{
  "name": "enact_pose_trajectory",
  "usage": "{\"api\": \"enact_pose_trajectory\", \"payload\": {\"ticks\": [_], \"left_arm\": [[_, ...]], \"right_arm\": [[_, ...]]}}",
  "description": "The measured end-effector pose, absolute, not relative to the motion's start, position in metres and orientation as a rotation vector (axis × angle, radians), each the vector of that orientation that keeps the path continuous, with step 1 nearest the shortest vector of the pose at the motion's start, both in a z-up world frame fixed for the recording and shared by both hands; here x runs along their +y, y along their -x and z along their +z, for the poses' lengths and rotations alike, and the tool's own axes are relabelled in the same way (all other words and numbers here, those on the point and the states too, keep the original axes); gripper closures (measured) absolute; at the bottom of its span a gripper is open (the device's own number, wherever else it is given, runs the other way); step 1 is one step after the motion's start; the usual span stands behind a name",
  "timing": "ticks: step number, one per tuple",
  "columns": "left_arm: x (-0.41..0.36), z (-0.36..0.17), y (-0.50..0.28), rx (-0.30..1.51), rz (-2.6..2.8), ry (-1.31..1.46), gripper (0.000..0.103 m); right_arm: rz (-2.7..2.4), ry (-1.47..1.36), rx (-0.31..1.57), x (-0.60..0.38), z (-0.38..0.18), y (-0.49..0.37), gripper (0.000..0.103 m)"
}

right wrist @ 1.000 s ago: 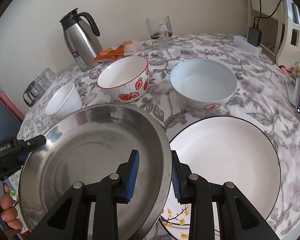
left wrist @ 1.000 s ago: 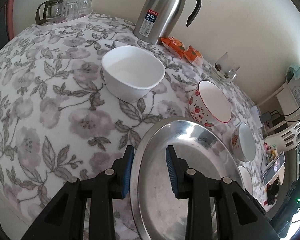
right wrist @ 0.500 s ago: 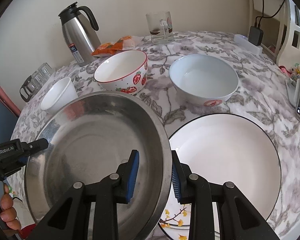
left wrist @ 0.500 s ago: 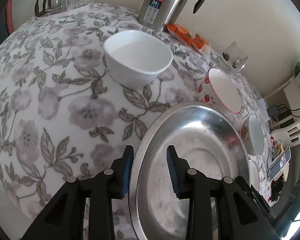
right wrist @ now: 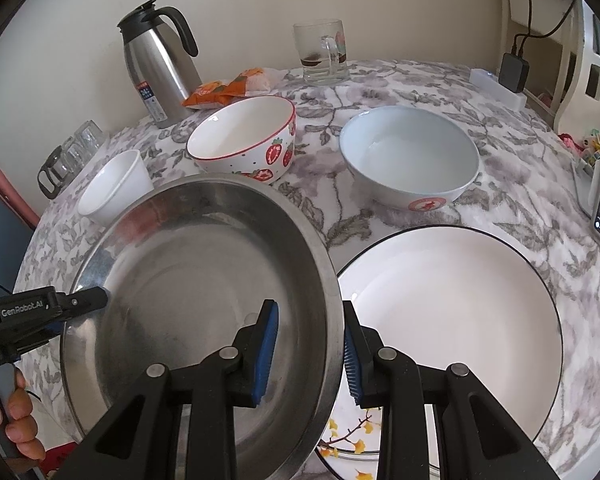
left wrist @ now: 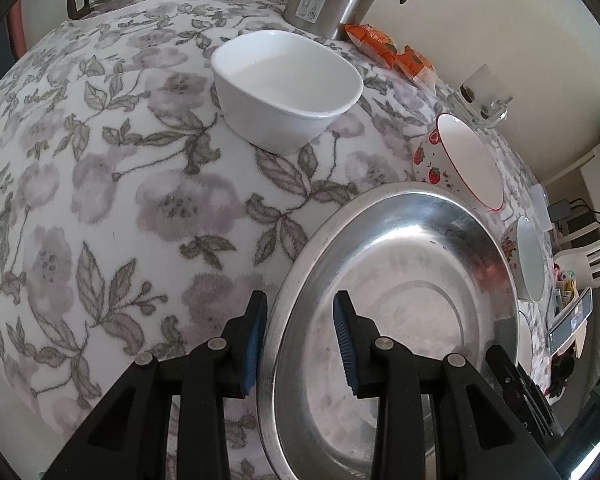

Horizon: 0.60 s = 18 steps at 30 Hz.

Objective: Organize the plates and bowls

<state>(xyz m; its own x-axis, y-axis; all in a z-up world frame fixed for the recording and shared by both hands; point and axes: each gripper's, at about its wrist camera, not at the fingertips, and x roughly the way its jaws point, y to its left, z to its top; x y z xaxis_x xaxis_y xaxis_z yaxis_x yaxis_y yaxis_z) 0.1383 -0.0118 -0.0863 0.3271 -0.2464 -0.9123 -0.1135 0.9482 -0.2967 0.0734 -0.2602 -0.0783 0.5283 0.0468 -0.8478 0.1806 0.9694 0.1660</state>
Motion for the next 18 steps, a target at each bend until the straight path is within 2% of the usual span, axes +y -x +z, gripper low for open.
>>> {"api": "enact_pose_trajectory", "payload": {"ticks": [18], "left_arm": [[-0.0161,-0.0878,-0.1394,1.245,-0.084,0.29,0.069]], "right_arm": [[-0.08,-0.226,1.016,-0.2585,-0.0783,-0.0745,0.068]]}}
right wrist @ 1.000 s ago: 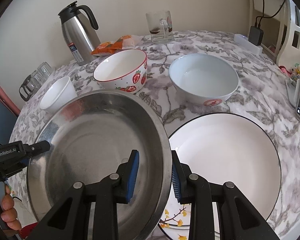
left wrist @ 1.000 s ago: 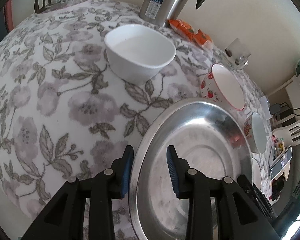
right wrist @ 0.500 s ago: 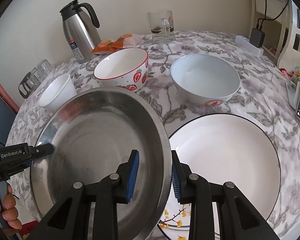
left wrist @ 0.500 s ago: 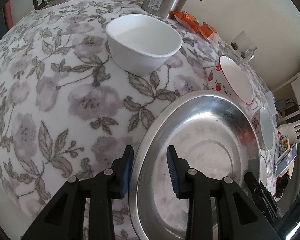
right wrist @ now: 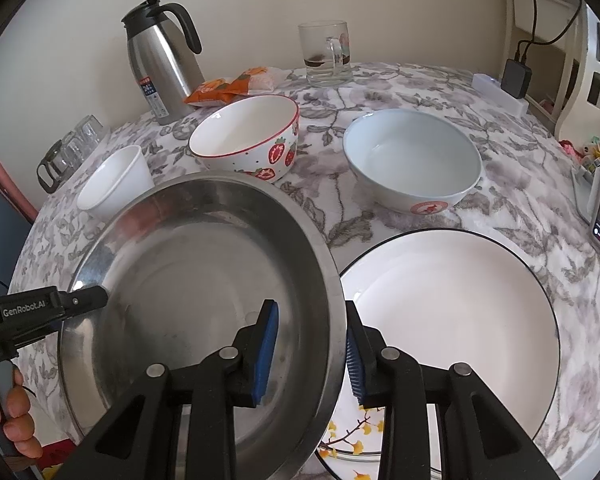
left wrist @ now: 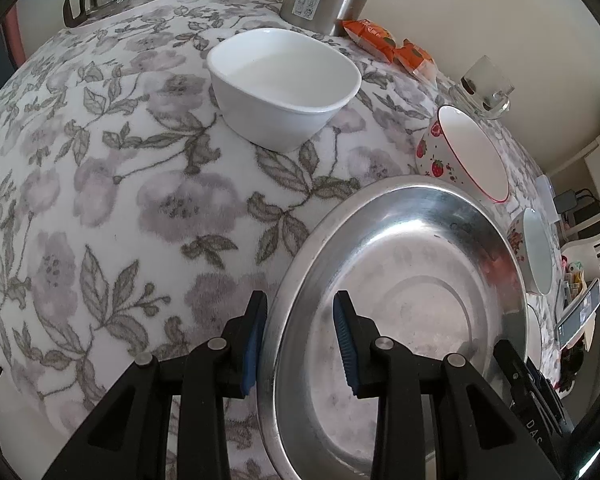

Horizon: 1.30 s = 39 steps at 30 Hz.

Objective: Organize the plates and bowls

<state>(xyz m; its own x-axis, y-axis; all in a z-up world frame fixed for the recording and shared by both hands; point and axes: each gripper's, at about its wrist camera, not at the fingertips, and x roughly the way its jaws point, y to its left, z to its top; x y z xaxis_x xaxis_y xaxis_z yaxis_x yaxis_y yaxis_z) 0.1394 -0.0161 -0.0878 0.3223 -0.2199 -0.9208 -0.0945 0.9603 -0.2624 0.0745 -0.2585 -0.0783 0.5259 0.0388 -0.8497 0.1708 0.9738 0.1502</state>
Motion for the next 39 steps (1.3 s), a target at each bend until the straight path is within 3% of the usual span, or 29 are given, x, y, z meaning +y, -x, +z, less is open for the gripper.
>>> {"api": "enact_pose_trajectory", "payload": {"ticks": [21,28,29,31,34,37,39], "left_arm": [[-0.019,-0.074,-0.137,1.168,-0.078,0.241,0.062],[-0.017,-0.062,-0.134,1.111,-0.05,0.217,0.054],[-0.016,-0.059,-0.134,1.097,-0.042,0.209,0.053],[-0.016,-0.054,-0.132,1.073,-0.03,0.199,0.045],[-0.015,-0.048,-0.13,1.057,-0.019,0.196,0.032],[-0.017,-0.047,-0.13,1.061,-0.006,0.171,0.031],[-0.017,-0.047,-0.13,1.062,0.0,0.162,0.03]], "right_arm": [[-0.092,-0.237,0.98,-0.262,-0.071,-0.071,0.067],[-0.116,-0.239,0.931,-0.266,-0.061,-0.068,0.066],[-0.115,-0.237,0.923,-0.266,-0.059,-0.068,0.064],[-0.116,-0.228,0.901,-0.264,-0.055,-0.067,0.039],[-0.099,-0.219,0.87,-0.261,-0.047,-0.064,0.037],[-0.089,-0.211,0.869,-0.258,-0.046,-0.065,0.027],[-0.087,-0.207,0.876,-0.257,-0.048,-0.066,0.026]]}}
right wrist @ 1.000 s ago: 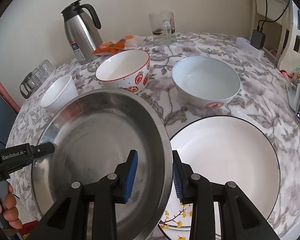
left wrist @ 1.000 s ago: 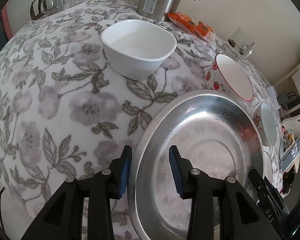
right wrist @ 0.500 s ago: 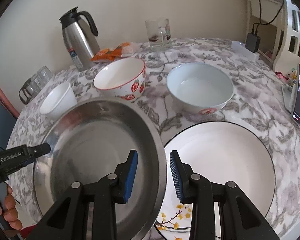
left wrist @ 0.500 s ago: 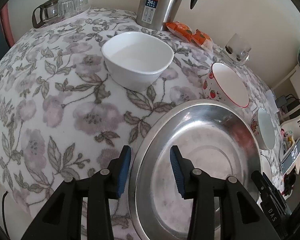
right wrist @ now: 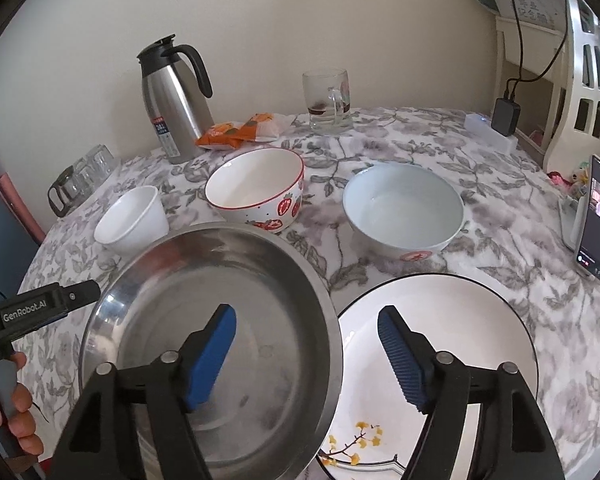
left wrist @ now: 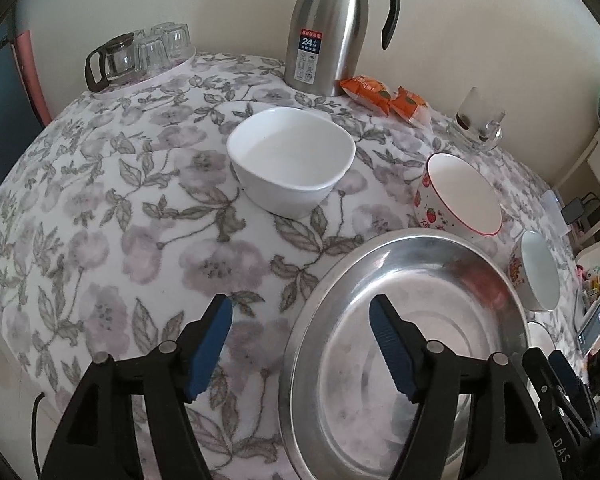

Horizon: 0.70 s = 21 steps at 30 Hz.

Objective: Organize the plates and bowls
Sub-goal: 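Move both grippers to the rim of the white yellow-blossom plate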

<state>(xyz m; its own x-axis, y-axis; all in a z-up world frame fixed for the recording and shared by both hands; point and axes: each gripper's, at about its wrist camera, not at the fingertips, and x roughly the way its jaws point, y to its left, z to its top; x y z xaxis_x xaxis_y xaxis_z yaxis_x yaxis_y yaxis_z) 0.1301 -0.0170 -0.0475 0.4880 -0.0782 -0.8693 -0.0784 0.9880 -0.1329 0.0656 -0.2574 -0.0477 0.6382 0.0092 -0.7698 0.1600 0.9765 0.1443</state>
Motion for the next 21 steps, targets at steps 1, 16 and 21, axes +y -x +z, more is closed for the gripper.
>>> {"api": "enact_pose_trajectory", "payload": {"ticks": [1,16,21], "left_arm": [[-0.018,-0.048,-0.13,1.064,0.0,0.161,0.026],[-0.024,-0.034,-0.12,0.993,-0.046,0.164,0.007],[-0.039,-0.015,-0.111,0.899,-0.129,0.187,0.007]], "right_arm": [[-0.085,-0.207,0.879,-0.257,-0.048,-0.066,0.022],[-0.106,-0.211,0.856,-0.263,-0.043,-0.06,0.0],[-0.142,-0.243,0.809,-0.275,-0.034,-0.052,0.0]]}}
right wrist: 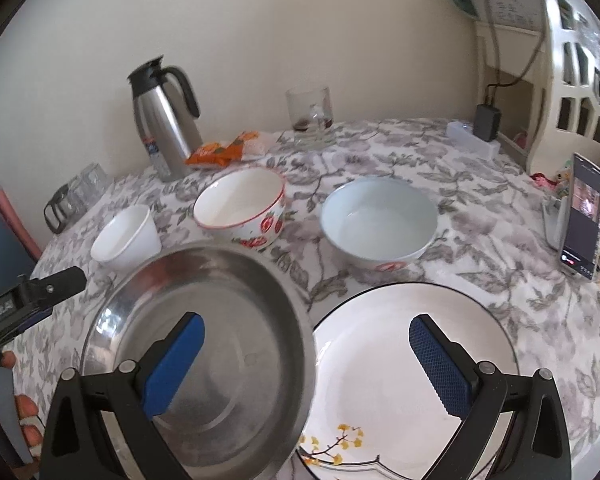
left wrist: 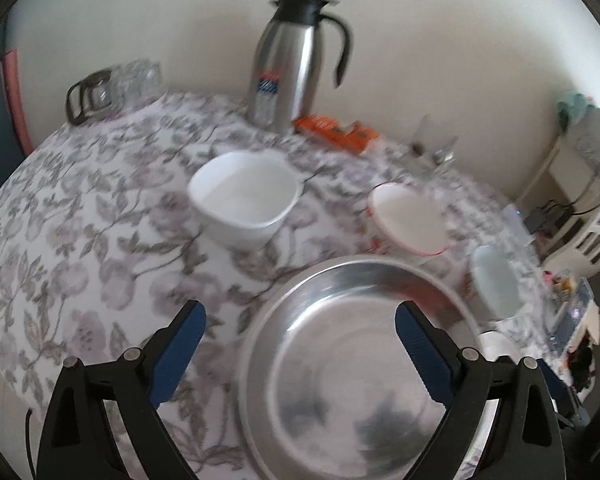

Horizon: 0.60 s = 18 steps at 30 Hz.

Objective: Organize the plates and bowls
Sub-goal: 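Move both grippers to the rim of the white yellow-blossom plate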

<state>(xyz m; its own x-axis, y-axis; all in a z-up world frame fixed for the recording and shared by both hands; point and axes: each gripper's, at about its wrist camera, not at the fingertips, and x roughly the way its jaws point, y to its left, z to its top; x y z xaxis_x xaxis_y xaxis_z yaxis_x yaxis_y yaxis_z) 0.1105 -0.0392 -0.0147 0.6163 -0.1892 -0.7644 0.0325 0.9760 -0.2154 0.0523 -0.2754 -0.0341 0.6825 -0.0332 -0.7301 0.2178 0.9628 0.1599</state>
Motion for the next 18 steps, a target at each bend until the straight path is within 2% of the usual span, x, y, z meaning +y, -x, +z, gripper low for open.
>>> {"api": "enact_pose_trajectory", "payload": {"ticks": [18], "left_arm": [[-0.134,0.021,-0.067,0.77,-0.449,0.142,0.007]], "right_arm": [[-0.279,-0.376,0.708,-0.355,-0.014,-0.008,0.0]]}}
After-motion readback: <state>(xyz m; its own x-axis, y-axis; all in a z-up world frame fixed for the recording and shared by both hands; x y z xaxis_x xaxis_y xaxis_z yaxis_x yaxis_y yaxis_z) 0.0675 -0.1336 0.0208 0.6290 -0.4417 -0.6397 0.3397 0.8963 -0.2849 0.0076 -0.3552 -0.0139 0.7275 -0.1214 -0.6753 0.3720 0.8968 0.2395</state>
